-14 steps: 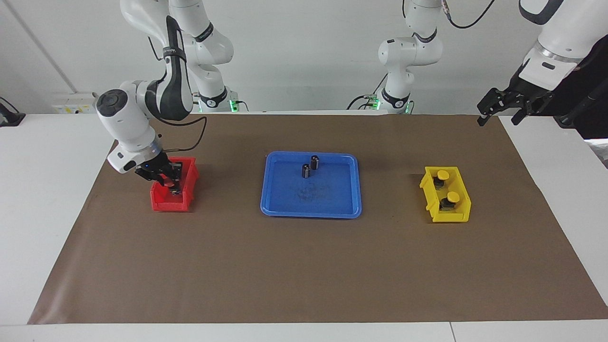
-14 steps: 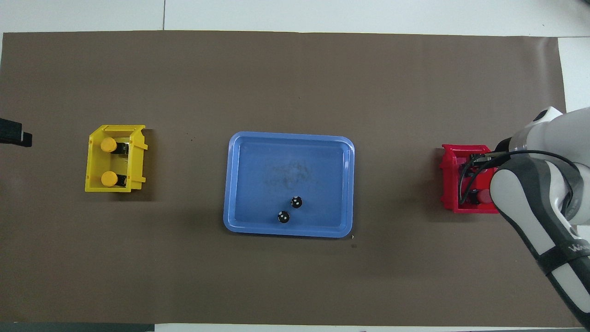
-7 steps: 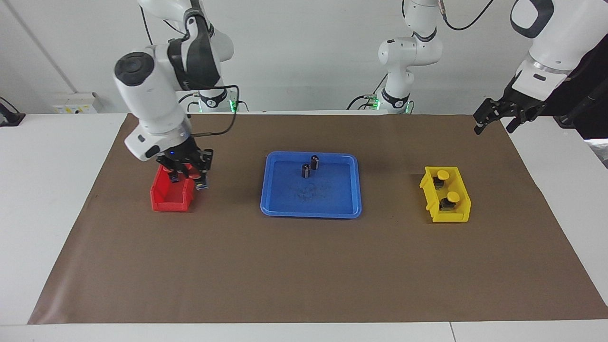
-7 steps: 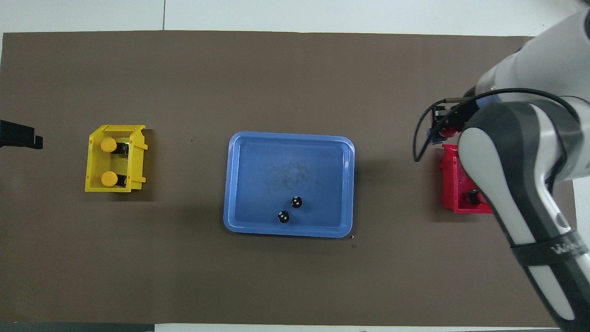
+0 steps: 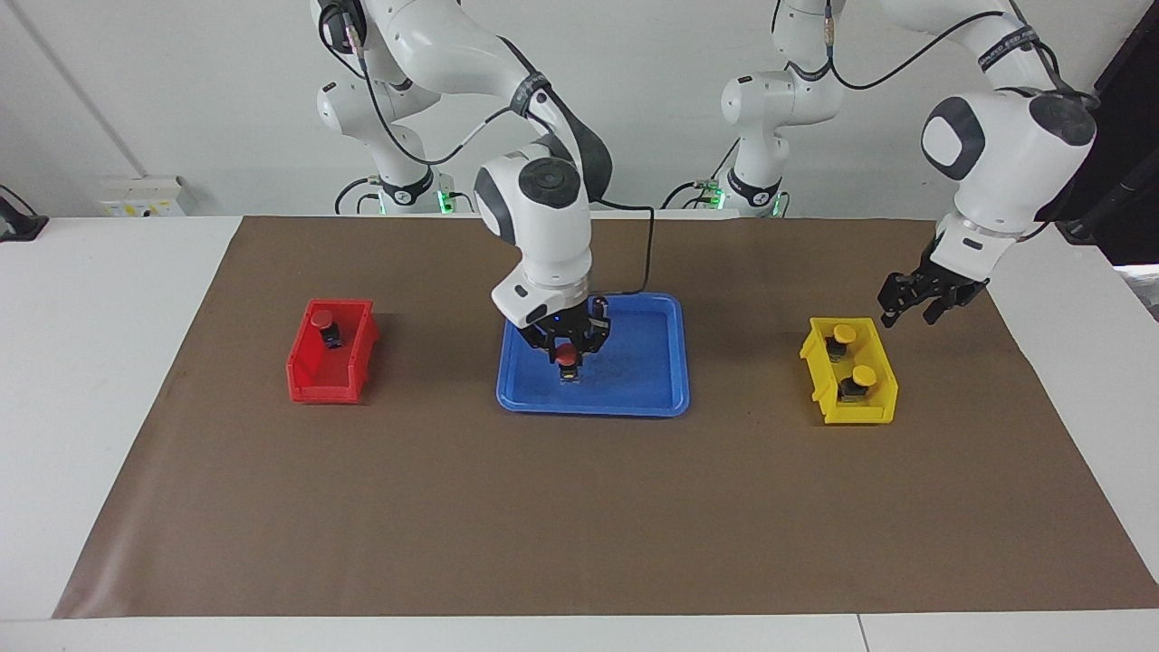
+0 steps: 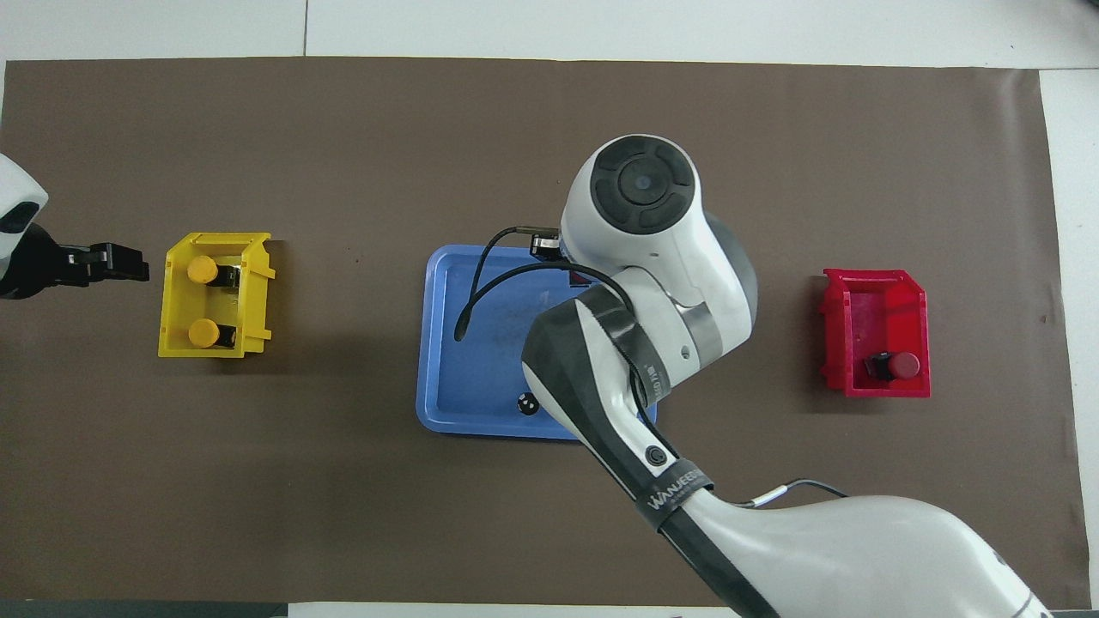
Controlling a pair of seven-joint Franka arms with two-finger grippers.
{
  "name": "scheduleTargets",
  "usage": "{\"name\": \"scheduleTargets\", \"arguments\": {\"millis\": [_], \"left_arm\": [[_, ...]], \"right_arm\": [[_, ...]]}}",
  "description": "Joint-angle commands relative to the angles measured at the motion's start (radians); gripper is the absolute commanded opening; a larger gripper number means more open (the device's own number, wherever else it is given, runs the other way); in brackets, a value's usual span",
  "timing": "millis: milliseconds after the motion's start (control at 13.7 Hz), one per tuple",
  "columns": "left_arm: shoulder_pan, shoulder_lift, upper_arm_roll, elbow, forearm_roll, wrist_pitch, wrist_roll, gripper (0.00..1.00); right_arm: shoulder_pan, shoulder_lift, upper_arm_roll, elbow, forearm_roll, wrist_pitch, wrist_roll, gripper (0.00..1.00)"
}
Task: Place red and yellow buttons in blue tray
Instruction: 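Carry the red button into the blue tray while the left gripper reaches the yellow holder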
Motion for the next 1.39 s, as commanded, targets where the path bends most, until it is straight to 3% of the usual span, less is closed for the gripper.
{"name": "scheduleTargets", "arguments": {"millis": [0, 220, 512, 732, 951, 1098, 1171, 1317], "left_arm": [[-0.008, 0.043, -0.001, -0.019, 0.016, 0.063, -0.02, 0.66], [-0.027, 0.069, -0.001, -0.066, 0.016, 0.173, -0.034, 0.66], [-0.036, 0.101, -0.001, -0.077, 0.014, 0.226, -0.041, 0.66], [-0.038, 0.129, -0.001, -0.079, 0.014, 0.25, -0.043, 0.66], [-0.05, 0.14, -0.001, -0.092, 0.014, 0.284, -0.061, 0.66], [-0.051, 0.147, -0.001, -0.093, 0.014, 0.292, -0.063, 0.66], [-0.051, 0.147, -0.001, -0.093, 0.014, 0.29, -0.063, 0.57], [-0.05, 0.147, -0.001, -0.091, 0.014, 0.285, -0.057, 0.14]], "right_arm": [[0.008, 0.016, -0.004, 0.005, 0.001, 0.015, 0.012, 0.31], [0.014, 0.007, -0.004, -0.046, 0.004, 0.046, 0.011, 0.32], [0.045, 0.01, -0.001, -0.087, 0.006, 0.092, 0.012, 0.38], [0.042, 0.008, -0.003, -0.085, 0.001, 0.088, 0.014, 0.75], [0.021, -0.012, -0.013, -0.045, -0.022, 0.037, -0.029, 0.78], [-0.057, -0.085, -0.01, -0.046, -0.037, -0.021, -0.231, 0.78], [-0.096, -0.122, -0.01, -0.051, -0.036, -0.067, -0.335, 0.78], [-0.159, -0.186, -0.01, -0.077, -0.036, -0.133, -0.477, 0.78]]}}
